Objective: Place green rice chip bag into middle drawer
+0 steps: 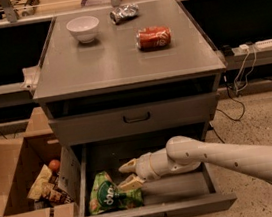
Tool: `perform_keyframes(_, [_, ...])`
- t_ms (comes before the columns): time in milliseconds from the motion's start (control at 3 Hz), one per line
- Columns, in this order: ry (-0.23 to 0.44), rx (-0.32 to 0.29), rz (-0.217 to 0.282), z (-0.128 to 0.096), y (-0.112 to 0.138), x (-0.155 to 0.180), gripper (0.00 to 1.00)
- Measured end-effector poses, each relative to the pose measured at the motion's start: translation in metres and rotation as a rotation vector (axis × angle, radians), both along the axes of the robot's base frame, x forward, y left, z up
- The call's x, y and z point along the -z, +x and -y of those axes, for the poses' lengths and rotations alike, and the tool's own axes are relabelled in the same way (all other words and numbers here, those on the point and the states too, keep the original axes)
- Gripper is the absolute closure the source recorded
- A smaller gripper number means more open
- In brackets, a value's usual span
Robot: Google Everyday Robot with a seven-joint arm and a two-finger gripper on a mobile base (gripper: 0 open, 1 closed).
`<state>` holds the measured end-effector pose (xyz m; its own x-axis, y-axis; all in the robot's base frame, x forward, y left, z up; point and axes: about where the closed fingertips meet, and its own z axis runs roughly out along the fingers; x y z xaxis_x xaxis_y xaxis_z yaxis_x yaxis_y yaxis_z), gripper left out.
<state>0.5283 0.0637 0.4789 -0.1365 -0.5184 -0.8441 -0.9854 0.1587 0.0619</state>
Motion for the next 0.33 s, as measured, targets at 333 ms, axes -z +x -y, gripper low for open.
perform_keyframes(333, [0.06,-0.022,0.005,0.002,0.0014,-0.0046,0.0])
